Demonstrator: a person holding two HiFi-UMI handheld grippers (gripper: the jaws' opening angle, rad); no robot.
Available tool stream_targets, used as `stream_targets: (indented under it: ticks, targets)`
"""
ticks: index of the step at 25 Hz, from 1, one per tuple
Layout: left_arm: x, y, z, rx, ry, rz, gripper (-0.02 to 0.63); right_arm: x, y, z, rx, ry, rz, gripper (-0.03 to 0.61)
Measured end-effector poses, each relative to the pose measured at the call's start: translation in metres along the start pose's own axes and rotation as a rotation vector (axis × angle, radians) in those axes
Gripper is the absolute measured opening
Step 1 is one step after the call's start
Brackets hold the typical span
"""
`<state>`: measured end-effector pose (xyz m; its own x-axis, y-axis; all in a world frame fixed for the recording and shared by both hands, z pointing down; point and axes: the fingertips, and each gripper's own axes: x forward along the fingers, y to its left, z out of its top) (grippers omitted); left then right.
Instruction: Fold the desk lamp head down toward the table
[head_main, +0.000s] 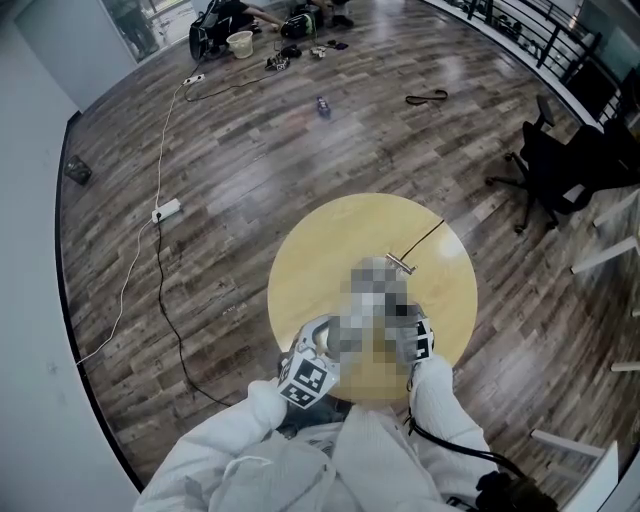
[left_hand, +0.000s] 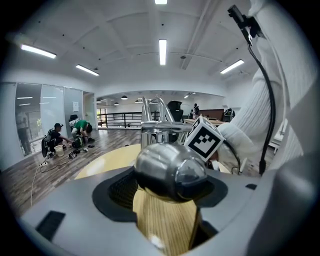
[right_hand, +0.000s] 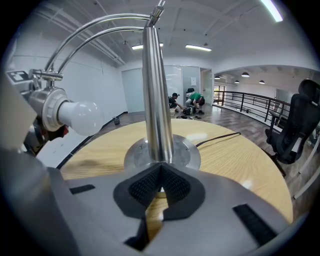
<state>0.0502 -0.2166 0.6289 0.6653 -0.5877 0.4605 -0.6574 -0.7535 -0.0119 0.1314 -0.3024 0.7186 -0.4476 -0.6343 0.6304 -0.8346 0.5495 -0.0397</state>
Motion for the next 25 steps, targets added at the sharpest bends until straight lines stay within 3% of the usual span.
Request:
stream_targets:
  ticks: [6, 25]
  targets:
    - [0.015, 0.002, -0.01, -0.066, 0.012, -0.034, 0.298, 0.001, -0.001, 0.002, -0.003, 0.015, 0.002, 0.011]
    - [0.049, 0.01, -0.027, -0.062, 0.053, -0.089, 0.291, 0.004, -0.003, 0.006, 0.006, 0.019, -0.01, 0.011]
